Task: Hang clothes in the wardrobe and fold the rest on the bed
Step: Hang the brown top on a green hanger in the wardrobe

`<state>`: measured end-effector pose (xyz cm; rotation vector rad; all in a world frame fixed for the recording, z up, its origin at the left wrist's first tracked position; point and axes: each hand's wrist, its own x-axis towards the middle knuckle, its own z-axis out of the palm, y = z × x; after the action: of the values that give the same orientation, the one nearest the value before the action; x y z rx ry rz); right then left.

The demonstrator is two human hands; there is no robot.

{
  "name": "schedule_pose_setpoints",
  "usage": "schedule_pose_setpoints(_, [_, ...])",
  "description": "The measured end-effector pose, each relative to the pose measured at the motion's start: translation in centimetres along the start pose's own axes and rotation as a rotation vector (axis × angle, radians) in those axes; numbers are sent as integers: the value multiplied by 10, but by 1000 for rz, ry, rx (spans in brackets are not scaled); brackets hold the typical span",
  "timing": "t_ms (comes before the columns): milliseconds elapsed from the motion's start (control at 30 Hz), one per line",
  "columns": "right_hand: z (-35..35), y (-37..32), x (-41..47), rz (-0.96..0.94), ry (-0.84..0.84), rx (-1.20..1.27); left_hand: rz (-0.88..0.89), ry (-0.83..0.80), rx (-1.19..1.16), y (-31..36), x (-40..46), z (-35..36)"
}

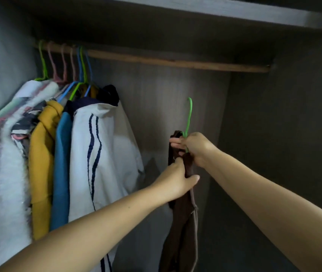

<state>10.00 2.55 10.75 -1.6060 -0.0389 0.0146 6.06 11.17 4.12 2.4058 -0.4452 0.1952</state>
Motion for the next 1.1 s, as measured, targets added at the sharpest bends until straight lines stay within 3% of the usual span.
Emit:
schedule_pose_setpoints(100, [15,4,19,-90,42,-132,-20,122,170,-10,-9,-10])
schedule_pose_setpoints(200, [19,5,42,-89,83,-208,156,195,441,-14,-32,-14])
schedule_pose_setpoints(267, [29,-4,52,-78,36,-228,222,200,456,-12,-41,-22])
schedule_pose_setpoints(367, [53,-24,67,-188,30,-359,78,252,358,-11,-29,-56])
schedule_pose_setpoints(433, [70,-44,74,-311,49,-386,-85,105,67,-6,-19,-80])
schedule_pose_setpoints(500, [89,-65,78,-388,-8,-383,-120,117,-44,-5,-9,-99])
schedule_pose_setpoints(600, [114,-96,79,-403,-172,-395,-181,398,127,-7,6,-140])
schedule_pose_setpoints(733, [150,-125,87,-475,-399,-330,-258,543,294,-11,18,-196])
schedule_pose_setpoints(833, [174,-143,102,-517,-417,-323,-277,570,432,-17,27,-224])
schedule_pose_setpoints(1100, [238,-120,141,-558,-362,-714,-493,408,1035,-75,41,-231])
